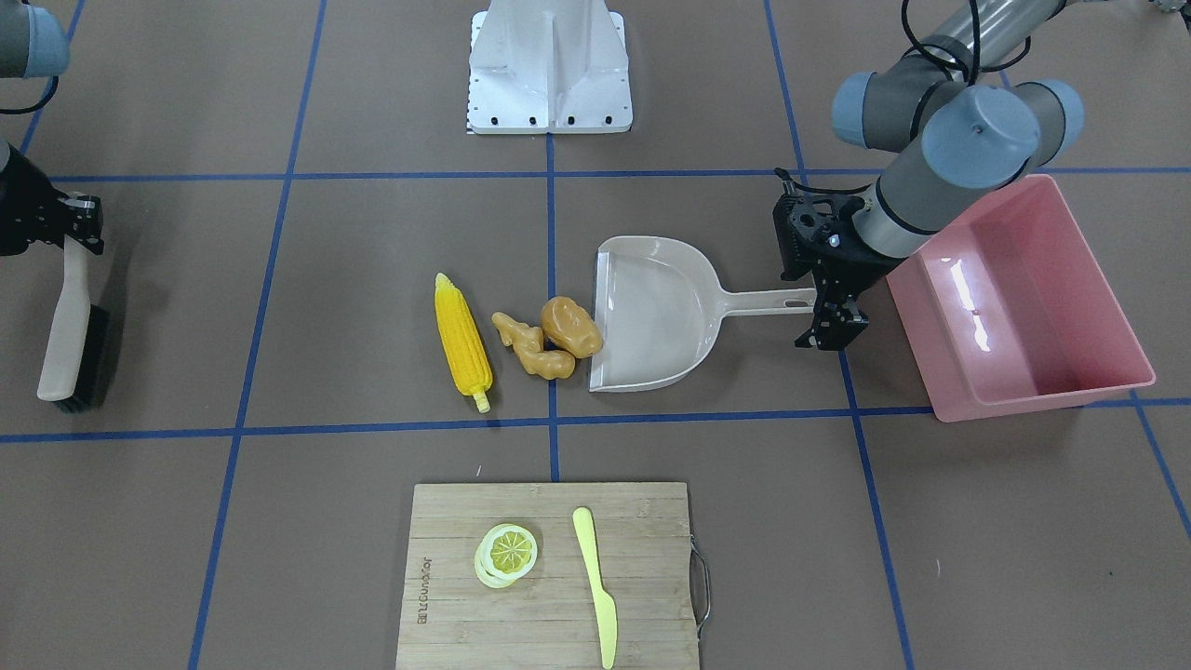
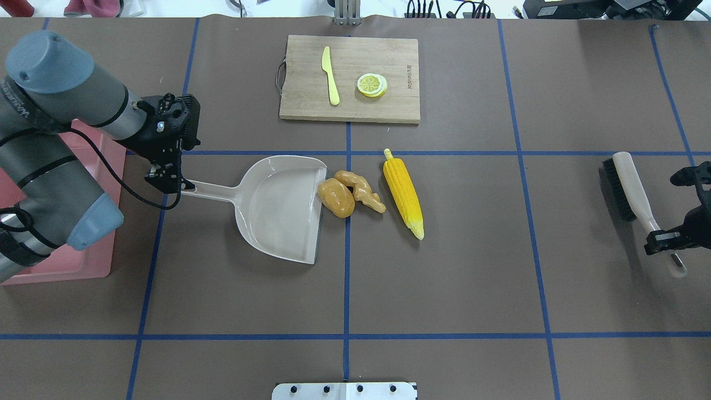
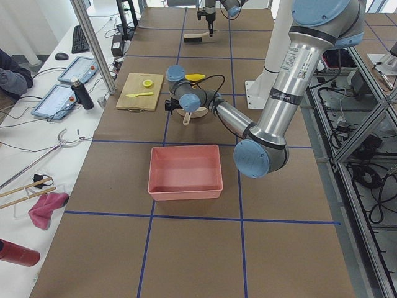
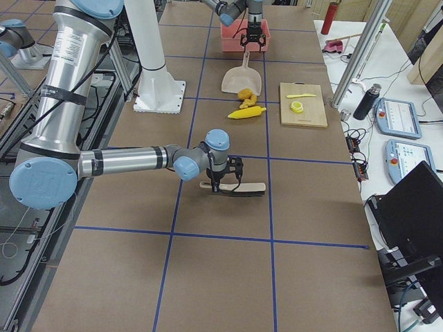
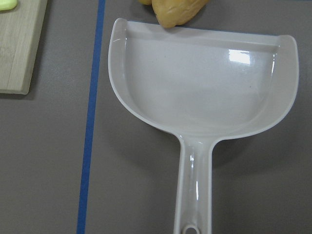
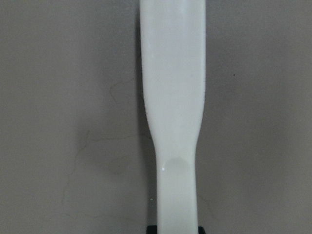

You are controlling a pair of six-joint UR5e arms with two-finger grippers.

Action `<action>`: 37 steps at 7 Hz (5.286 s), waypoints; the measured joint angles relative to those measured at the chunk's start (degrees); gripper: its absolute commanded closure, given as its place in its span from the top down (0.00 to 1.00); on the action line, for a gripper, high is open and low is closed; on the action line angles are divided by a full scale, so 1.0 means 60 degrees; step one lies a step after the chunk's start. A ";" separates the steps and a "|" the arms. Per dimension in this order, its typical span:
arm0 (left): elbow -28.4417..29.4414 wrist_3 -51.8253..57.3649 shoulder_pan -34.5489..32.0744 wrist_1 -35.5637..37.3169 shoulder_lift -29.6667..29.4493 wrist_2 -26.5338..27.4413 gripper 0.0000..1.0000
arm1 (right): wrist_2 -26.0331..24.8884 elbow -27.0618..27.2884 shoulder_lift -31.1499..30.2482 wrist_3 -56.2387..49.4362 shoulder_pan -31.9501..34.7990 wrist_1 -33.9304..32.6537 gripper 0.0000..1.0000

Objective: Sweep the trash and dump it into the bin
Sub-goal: 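Grasp the white dustpan handle with the left gripper while the right lifts the brush, then move the brush with the right gripper toward the corn and ginger, then sweep the ginger, potato and corn into the dustpan with the right gripper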

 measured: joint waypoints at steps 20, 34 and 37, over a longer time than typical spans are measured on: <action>0.0852 -0.0619 0.0945 -0.1251 0.0108 0.0544 0.97 | -0.3614 0.0047 0.7576 0.1637 -0.4576 -0.8402 0.00; 0.0792 -0.0655 0.0979 -0.1255 0.0104 0.0742 0.97 | -0.2863 -0.2191 1.0021 0.5870 -0.5660 -0.3174 0.00; 0.0804 -0.0642 0.0979 -0.1255 0.0114 0.0772 0.97 | -0.2890 -0.2352 1.0015 0.7000 -0.5740 -0.1382 0.00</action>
